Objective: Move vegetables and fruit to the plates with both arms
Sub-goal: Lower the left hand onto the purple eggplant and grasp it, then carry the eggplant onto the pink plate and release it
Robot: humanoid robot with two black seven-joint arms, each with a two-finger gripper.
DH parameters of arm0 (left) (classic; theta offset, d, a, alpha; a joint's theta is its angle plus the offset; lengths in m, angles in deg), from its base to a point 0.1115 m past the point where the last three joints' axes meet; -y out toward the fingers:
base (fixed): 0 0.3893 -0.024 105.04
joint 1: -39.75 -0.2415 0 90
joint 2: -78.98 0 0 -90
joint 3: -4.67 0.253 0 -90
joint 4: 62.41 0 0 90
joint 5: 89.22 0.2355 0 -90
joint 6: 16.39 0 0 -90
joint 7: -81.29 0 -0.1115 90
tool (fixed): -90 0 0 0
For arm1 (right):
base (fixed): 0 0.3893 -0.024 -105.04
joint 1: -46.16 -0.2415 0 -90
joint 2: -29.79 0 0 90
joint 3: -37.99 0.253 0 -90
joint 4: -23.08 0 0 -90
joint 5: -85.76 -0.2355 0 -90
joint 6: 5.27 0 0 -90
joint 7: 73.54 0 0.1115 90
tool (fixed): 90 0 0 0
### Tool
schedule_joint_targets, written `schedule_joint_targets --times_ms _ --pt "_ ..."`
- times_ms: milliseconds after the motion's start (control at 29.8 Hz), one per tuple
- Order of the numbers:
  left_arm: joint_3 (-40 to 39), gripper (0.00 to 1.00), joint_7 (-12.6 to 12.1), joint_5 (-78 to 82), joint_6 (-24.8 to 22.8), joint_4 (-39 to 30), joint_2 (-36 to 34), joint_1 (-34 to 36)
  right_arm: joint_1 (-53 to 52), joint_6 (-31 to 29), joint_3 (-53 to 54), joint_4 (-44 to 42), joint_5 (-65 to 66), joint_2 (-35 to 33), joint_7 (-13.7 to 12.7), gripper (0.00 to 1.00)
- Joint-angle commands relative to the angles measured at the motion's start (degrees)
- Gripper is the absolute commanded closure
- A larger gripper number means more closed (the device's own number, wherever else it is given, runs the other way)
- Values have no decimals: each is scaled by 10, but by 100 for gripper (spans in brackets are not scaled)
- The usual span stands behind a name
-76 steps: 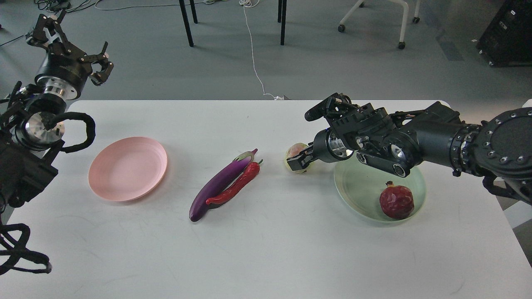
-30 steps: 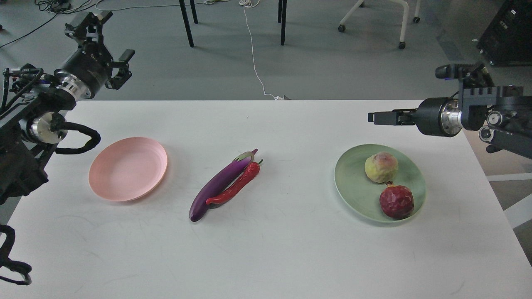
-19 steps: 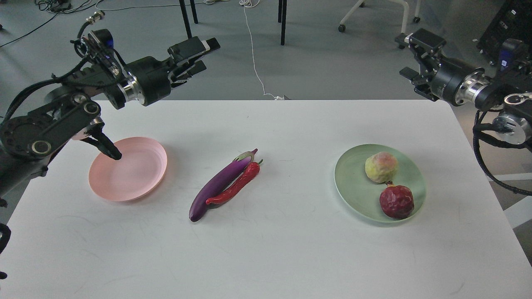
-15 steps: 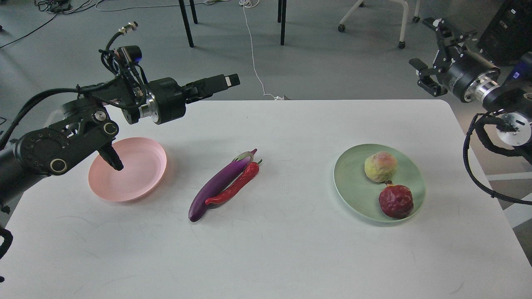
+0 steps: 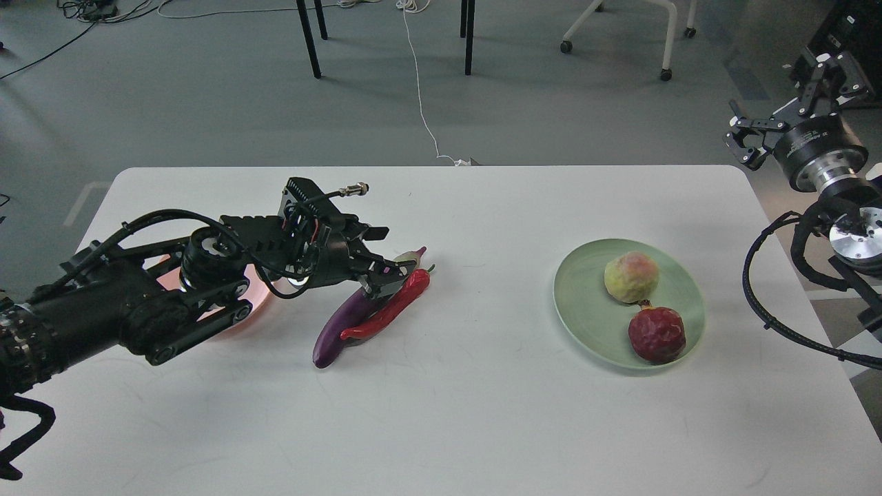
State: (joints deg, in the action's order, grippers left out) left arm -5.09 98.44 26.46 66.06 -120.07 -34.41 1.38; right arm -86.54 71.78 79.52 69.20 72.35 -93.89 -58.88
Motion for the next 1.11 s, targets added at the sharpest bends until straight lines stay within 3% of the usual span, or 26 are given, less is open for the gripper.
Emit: schedule_joint_targets --times_ms 0,335,536,637,804,1072 --pt "2 34 -2 3 0 14 5 -23 9 -12 0 0 1 -4 0 1" --pt "1 52 -12 3 5 49 24 -56 9 -12 -1 3 1 -2 0 1" --pt "-2 83 -12 3 4 49 17 -62 9 -12 -2 3 1 1 1 1" --pt "-8 91 -12 0 3 46 14 -59 9 -11 -3 2 2 2 1 1" --pt "-27 92 -12 -4 4 14 -11 -48 9 -11 -3 1 4 1 2 1" --pt "-50 90 1 -46 0 -32 -156 -10 9 -12 -2 1 6 -6 2 1"
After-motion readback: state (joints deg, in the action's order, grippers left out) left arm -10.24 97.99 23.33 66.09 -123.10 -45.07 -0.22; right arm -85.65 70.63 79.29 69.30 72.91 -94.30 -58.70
